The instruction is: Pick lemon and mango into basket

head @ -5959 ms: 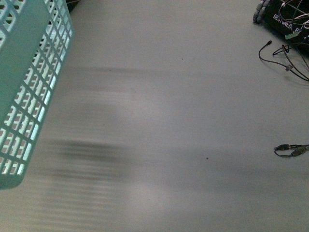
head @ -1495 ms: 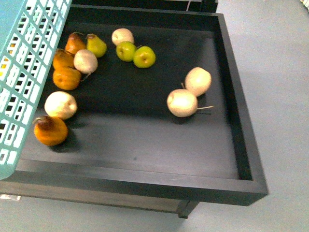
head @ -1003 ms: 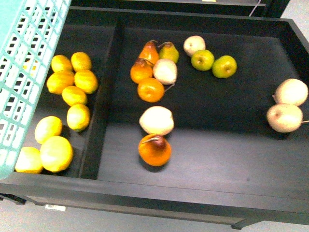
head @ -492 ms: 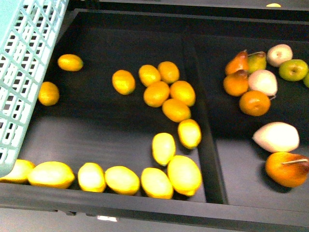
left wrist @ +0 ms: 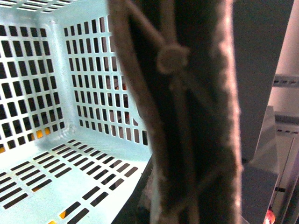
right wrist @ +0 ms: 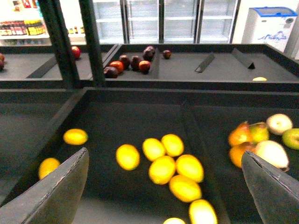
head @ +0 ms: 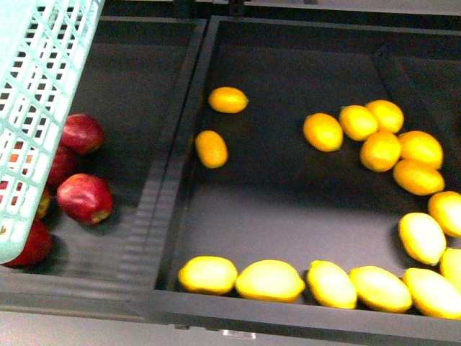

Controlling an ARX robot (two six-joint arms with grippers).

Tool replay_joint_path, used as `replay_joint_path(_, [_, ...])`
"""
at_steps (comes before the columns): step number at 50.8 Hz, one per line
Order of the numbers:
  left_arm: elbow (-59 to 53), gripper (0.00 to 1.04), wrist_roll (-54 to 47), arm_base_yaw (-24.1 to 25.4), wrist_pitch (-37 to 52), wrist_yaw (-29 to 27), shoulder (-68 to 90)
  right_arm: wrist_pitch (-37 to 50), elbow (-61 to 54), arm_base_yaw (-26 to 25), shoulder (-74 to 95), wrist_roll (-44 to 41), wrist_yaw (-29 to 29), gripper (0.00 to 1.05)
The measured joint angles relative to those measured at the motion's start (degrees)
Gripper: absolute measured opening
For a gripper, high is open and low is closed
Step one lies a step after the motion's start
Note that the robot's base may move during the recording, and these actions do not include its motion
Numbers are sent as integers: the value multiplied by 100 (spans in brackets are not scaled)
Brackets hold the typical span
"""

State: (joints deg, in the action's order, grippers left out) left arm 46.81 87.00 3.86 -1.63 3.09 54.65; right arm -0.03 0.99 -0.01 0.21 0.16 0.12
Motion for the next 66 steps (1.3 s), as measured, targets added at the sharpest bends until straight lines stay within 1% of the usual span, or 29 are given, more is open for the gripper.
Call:
replay_joint_path(21, [0, 5, -13, 7, 0, 0, 4, -4, 0, 0, -4, 0, -42, 96])
replay_joint_path(26, [0, 5, -55, 52, 0, -157, 24, -4, -2, -2, -4, 0, -52, 96])
replay_joint_path(30, [0, 5, -94, 50, 0, -120, 9, -4, -2, -4, -7, 0, -33, 96])
replay_joint_path(31, [13, 5, -149, 31, -46, -109, 17, -4, -2, -4, -4, 0, -33, 96])
replay_joint_path(32, [138, 5, -271, -9, -369, -170, 87, -4, -2, -4, -4, 0, -33, 96])
replay_joint_path(34, [573, 5, -662, -153, -1346, -337, 310, -4, -2, -4, -4, 0, -28, 96])
replay_joint_path(35, [894, 5, -1095, -262, -1989, -457, 494, -4, -2, -4, -7, 0, -31, 96])
replay_joint_path(37, [1241, 5, -1886, -446, -2756, -621, 761, -4, -2, -4, -7, 0, -33, 96])
replay_joint_path(39, [1353, 5, -2581, -579, -3036, -675, 929, -4, -2, -4, -4, 0, -31, 96])
replay_joint_path(42, [1440, 5, -3040, -837, -3051, -776, 1270, -4, -2, -4, -4, 0, -13, 96])
replay_joint_path(46, [1613, 5, -3139, -1252, -2828, -927, 1786, -4, -2, -4, -4, 0, -13, 96])
replay_joint_path(50, [1875, 5, -3136, -1545, -2629, -933, 2186, -4, -2, -4, -4, 0, -13, 96])
replay_joint_path(55, [2481, 5, -3060, -2076, -2339, -619, 2914, -4, -2, -4, -4, 0, -15, 96])
replay_joint_path(59, [3051, 5, -2900, -2546, -2173, -219, 3471, -4, -2, -4, -4, 0, -13, 96])
replay_joint_path(63, [3453, 5, -2828, -2903, -2168, -57, 3856, -4, -2, -4, -4, 0, -13, 96])
replay_joint_path(66, [3624, 5, -2796, -3051, -2166, 9, 4026, -4, -2, -4, -4, 0, -11, 96])
